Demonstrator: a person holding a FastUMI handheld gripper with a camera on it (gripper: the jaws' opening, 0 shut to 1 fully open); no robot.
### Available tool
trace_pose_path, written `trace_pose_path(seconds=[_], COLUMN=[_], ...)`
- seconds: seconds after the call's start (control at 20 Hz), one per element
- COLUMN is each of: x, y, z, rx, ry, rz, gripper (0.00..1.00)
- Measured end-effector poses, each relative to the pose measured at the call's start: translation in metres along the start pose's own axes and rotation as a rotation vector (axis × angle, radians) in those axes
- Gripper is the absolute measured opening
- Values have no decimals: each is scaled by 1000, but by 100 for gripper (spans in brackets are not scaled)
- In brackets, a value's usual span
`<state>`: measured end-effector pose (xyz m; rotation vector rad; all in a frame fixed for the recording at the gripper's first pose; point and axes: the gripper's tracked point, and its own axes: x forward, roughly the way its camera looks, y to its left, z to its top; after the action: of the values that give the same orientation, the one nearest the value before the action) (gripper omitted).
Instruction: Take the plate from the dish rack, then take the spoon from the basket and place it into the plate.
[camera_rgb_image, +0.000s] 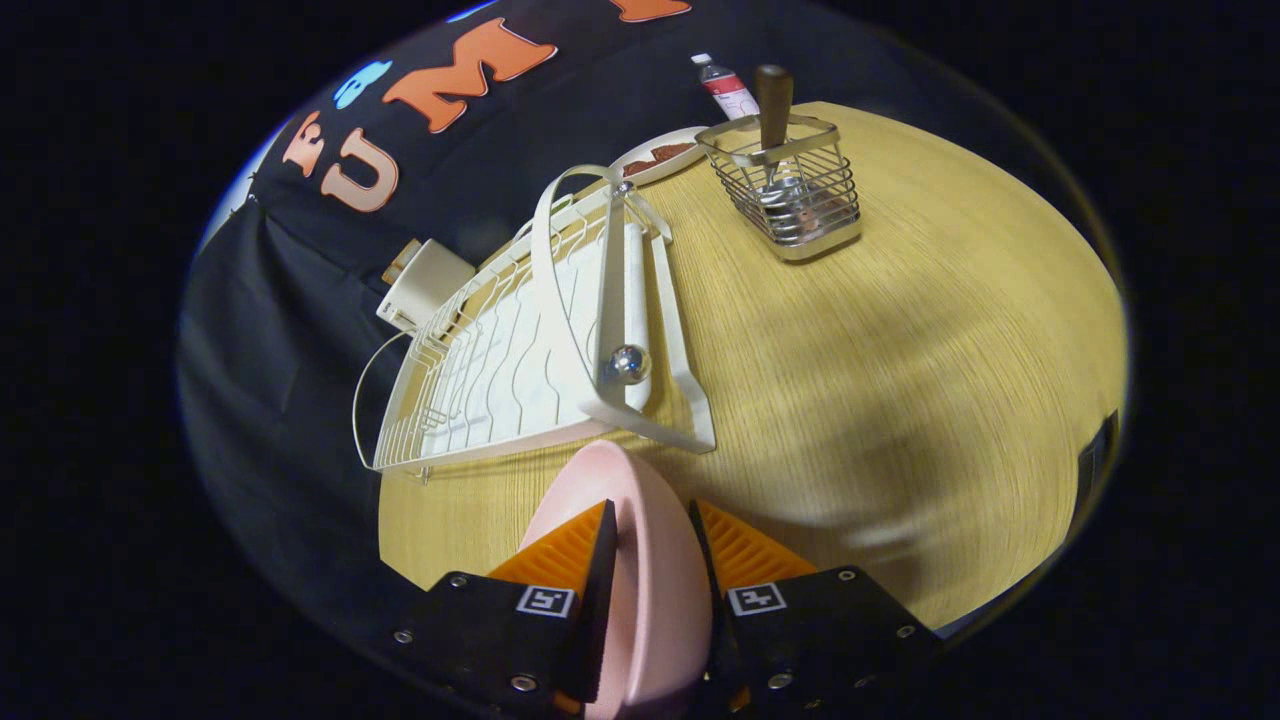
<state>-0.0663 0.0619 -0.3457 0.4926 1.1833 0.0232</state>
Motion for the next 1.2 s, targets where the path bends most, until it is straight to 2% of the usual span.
trace_pose_path(seconds=[0.05,0.25,0.45,0.65,0.85,1.0,1.2], x=[0,-2,-10,-24,-40,-45,-58], y=[-5,-20,-41,-40,-25,-15,-23], z=[2,7,24,31,19,11,39], rx=[-18,-104,-213,-215,-297,-290,-296], ry=[-10,-24,-65,-81,-65,-32,-107], rz=[-19,-79,-199,-199,-159,-102,-126], gripper=[43,62,69,75,75,75,75])
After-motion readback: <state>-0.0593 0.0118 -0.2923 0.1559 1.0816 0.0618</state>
